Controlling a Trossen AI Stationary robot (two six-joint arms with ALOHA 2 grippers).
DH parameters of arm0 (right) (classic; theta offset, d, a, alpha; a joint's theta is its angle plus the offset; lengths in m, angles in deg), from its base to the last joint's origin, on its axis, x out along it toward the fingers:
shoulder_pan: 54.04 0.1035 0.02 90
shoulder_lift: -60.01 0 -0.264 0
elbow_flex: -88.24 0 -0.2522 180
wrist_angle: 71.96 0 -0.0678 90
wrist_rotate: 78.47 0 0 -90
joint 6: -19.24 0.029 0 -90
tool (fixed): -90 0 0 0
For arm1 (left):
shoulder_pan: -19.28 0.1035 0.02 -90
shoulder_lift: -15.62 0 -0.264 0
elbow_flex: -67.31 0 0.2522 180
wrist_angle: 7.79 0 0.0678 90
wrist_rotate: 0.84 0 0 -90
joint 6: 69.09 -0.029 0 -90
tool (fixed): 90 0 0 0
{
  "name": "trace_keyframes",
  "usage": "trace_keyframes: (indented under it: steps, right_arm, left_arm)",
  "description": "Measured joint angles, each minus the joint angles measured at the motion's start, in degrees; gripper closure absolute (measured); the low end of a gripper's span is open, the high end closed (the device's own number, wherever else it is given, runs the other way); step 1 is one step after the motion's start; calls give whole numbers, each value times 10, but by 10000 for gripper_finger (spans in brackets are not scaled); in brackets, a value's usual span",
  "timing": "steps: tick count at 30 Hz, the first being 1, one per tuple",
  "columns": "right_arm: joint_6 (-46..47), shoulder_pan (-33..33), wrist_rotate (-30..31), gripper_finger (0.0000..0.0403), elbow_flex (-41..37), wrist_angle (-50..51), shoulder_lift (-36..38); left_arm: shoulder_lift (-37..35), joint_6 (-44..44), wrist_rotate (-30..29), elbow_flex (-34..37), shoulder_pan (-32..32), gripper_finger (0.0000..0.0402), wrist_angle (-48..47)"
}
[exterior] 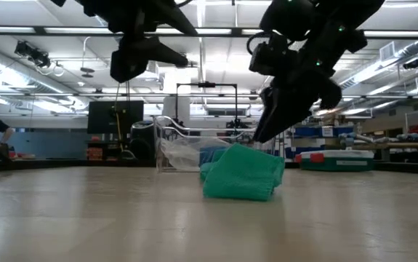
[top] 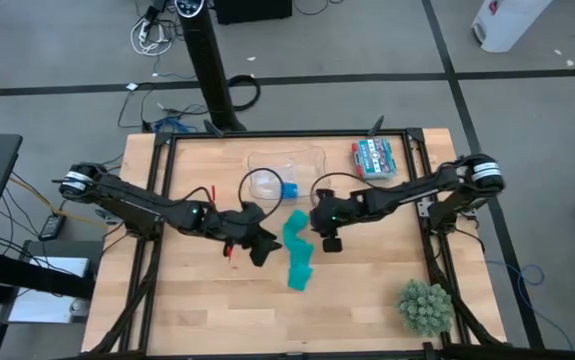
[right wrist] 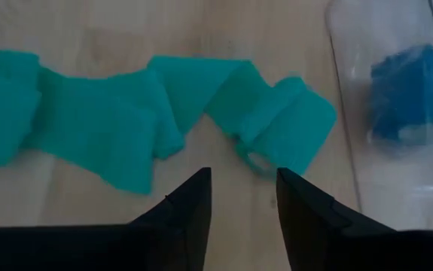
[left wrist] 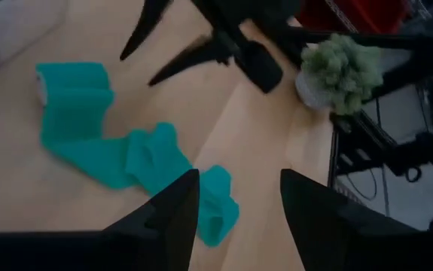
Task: Roll bandage
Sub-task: Roll the sky blue bandage
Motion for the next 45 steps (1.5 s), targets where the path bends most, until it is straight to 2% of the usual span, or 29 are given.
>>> trace_keyframes:
  steps: [5,11,18,27,37,45]
  right_arm:
    - [-60,0,22,245,19,-8,-39]
    - [-116,0,54,230,25,-25,-68]
    - [-151,0,86,236,25,-69,-85]
    - [-155,-1,117,254,24,-54,-90]
    - [-152,-11,67,257,24,-41,-66]
    - [-153,-30,54,267,-2,-112,-67]
  left_arm:
    - [-13,42,-9,4,0,209,-24]
    - [-20,96,3,4,-2,209,-10]
    - [-28,101,5,2,-2,209,9]
    - [-28,99,40,3,-5,209,21]
    - [-28,92,46,3,-5,209,23]
    - [-28,92,46,3,-5,209,24]
